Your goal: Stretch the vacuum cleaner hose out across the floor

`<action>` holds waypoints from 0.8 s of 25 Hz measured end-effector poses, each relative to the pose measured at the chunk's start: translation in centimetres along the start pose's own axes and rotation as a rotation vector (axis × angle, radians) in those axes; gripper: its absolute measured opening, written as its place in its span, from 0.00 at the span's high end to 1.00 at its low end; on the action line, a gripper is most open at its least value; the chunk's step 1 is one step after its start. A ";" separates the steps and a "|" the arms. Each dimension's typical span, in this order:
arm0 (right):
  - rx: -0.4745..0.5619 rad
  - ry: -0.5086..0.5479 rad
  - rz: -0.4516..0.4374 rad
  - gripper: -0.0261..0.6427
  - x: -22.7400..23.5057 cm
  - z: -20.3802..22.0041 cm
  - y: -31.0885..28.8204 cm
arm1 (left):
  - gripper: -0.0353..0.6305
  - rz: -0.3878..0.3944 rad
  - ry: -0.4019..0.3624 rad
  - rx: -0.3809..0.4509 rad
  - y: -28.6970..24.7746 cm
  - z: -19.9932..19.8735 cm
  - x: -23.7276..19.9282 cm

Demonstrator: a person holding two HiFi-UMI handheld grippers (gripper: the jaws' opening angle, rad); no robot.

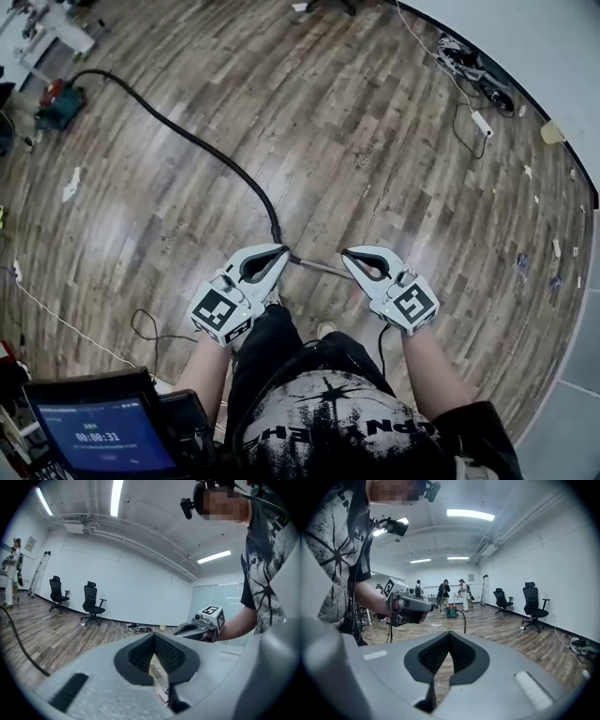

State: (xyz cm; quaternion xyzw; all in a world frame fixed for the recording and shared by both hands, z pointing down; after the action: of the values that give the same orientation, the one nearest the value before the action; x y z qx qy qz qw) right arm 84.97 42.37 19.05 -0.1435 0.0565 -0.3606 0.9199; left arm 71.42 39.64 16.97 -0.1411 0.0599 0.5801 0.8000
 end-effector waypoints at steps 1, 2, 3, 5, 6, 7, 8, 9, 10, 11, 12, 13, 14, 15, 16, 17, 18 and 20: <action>0.014 -0.023 0.019 0.95 0.1 -0.8 0.5 | 0.95 0.008 0.004 0.022 0.2 -0.9 0.2; 0.032 -0.053 0.036 0.95 0.2 -1.7 0.7 | 0.95 0.018 0.008 0.040 0.4 -1.8 0.3; 0.060 -0.082 0.046 0.95 0.2 -2.8 0.7 | 0.95 0.031 0.010 0.054 0.7 -2.8 0.2; 0.123 -0.124 0.043 0.95 -0.2 -5.1 0.2 | 0.95 0.054 -0.012 0.064 1.5 -4.4 0.1; 0.152 -0.135 0.033 0.95 -0.6 -6.2 -0.2 | 0.95 0.059 -0.035 0.061 2.1 -5.1 0.0; 0.180 -0.140 0.020 0.95 -1.2 -7.4 -0.6 | 0.95 0.060 -0.061 0.055 2.8 -5.6 -0.2; 0.206 -0.140 0.008 0.95 -1.8 -8.4 -1.1 | 0.95 0.060 -0.082 0.050 3.7 -6.0 -0.4; 0.229 -0.134 0.000 0.95 -2.4 -9.5 -1.5 | 0.95 0.060 -0.090 0.050 4.5 -6.4 -0.6; 0.248 -0.126 -0.005 0.95 -2.8 -10.4 -1.9 | 0.95 0.063 -0.082 0.059 5.2 -6.7 -0.8; 0.265 -0.118 -0.007 0.95 -2.9 -11.4 -2.1 | 0.95 0.070 -0.065 0.072 5.7 -7.1 -1.0; 0.280 -0.110 -0.011 0.95 -2.7 -12.2 -2.2 | 0.95 0.078 -0.051 0.084 5.9 -7.6 -1.2; 0.290 -0.102 -0.015 0.95 -2.5 -13.0 -2.4 | 0.95 0.083 -0.049 0.092 5.9 -8.1 -1.5; 0.293 -0.092 -0.021 0.95 -2.4 -13.4 -2.8 | 0.95 0.086 -0.055 0.094 6.0 -8.4 -1.9; 0.290 -0.082 -0.028 0.95 -2.4 -13.6 -3.4 | 0.95 0.086 -0.060 0.097 6.2 -8.6 -2.5; 0.281 -0.075 -0.038 0.95 -2.6 -13.6 -4.4 | 0.95 0.084 -0.058 0.102 6.7 -8.7 -3.3; 0.272 -0.070 -0.051 0.95 -3.0 -13.6 -5.7 | 0.95 0.079 -0.046 0.110 7.5 -8.7 -4.2; 0.264 -0.068 -0.066 0.95 -3.4 -13.5 -7.1 | 0.95 0.071 -0.030 0.120 8.3 -8.6 -5.3; 0.257 -0.057 -0.094 0.95 -4.1 -13.6 -9.0 | 0.95 0.050 -0.009 0.132 9.6 -8.4 -6.6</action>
State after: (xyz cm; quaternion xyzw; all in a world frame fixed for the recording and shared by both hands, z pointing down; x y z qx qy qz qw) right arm 73.32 35.84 8.83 -0.0373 -0.0230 -0.4034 0.9140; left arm 60.83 33.93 9.19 -0.0838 0.0981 0.5954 0.7930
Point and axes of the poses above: the fingertips, and each gripper's own axes: y backward along the fingers, x to its right, z out of its underside, the point moved 3 cm from there along y, backward along the fingers, and after that the axes turned 7 degrees about z, right-handed, at the moved point
